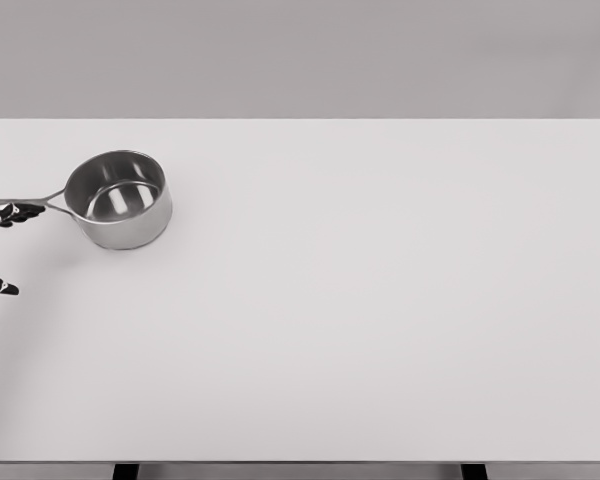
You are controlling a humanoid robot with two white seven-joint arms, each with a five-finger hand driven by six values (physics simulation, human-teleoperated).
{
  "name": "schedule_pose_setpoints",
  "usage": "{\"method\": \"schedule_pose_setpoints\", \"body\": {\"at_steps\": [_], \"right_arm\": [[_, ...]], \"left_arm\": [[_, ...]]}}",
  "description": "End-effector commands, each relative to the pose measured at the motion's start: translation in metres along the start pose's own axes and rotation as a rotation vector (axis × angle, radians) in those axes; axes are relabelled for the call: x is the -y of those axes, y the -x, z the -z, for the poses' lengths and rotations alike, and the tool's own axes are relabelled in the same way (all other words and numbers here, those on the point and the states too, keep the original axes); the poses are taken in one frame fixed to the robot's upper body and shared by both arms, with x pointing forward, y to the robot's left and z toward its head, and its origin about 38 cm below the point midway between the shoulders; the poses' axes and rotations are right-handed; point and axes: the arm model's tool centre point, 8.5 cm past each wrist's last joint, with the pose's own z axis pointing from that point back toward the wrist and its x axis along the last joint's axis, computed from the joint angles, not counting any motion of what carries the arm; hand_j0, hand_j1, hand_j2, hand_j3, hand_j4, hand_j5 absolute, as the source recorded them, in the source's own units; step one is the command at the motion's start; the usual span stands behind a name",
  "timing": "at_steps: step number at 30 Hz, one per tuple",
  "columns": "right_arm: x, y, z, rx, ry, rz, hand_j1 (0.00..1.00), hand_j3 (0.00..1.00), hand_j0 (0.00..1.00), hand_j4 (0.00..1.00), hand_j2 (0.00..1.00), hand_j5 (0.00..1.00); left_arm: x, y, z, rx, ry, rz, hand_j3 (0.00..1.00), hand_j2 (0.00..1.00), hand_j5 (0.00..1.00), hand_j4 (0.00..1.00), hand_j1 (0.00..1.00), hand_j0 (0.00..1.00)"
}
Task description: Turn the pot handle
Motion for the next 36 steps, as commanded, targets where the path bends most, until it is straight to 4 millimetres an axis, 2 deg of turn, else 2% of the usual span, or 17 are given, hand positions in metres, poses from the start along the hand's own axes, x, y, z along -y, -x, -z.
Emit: {"method": "schedule_pose_setpoints", "body": {"at_steps": [1,7,10,16,23,27,31,33,36], "right_arm": [[0.0,0.0,0.0,0.0,0.0,0.0,1.0,1.0,1.0,1.0,1.0,1.0],[0.0,0.0,0.0,0.0,0.0,0.0,1.0,1.0,1.0,1.0,1.0,1.0],[0.0,0.0,0.0,0.0,0.0,0.0,1.0,1.0,1.0,1.0,1.0,1.0],[0.0,0.0,0.0,0.0,0.0,0.0,1.0,1.0,1.0,1.0,1.0,1.0],[0.0,0.0,0.0,0.0,0.0,0.0,1.0,1.0,1.0,1.0,1.0,1.0],[0.0,0.0,0.0,0.0,0.0,0.0,1.0,1.0,1.0,1.0,1.0,1.0],[0.0,0.0,0.0,0.0,0.0,0.0,1.0,1.0,1.0,1.0,1.0,1.0],[0.0,0.0,0.0,0.0,0.0,0.0,1.0,1.0,1.0,1.0,1.0,1.0],[0.0,0.0,0.0,0.0,0.0,0.0,1.0,1.0,1.0,1.0,1.0,1.0]], "left_arm": [[-0.002,-0.001,-0.002,0.0,-0.001,0.004,1.0,1.0,1.0,1.0,1.0,1.0],[0.001,-0.008,-0.001,0.028,0.008,0.009,1.0,1.0,1.0,1.0,1.0,1.0],[0.015,-0.007,-0.002,0.03,0.041,0.004,1.0,1.0,1.0,1.0,1.0,1.0],[0.027,-0.005,-0.004,0.034,0.066,-0.002,1.0,1.0,1.0,1.0,1.0,1.0],[0.034,-0.01,-0.032,0.131,0.042,0.024,1.0,1.0,1.0,1.0,1.0,1.0],[0.027,-0.028,-0.045,0.31,-0.002,0.082,1.0,1.0,1.0,1.0,1.0,1.0],[0.021,-0.064,-0.069,0.615,-0.093,0.247,1.0,1.0,1.0,1.0,1.0,1.0],[0.017,-0.08,-0.076,0.663,-0.125,0.279,1.0,1.0,1.0,1.0,1.0,1.0],[0.024,-0.095,-0.076,0.72,-0.146,0.282,1.0,1.0,1.0,1.0,1.0,1.0]]}}
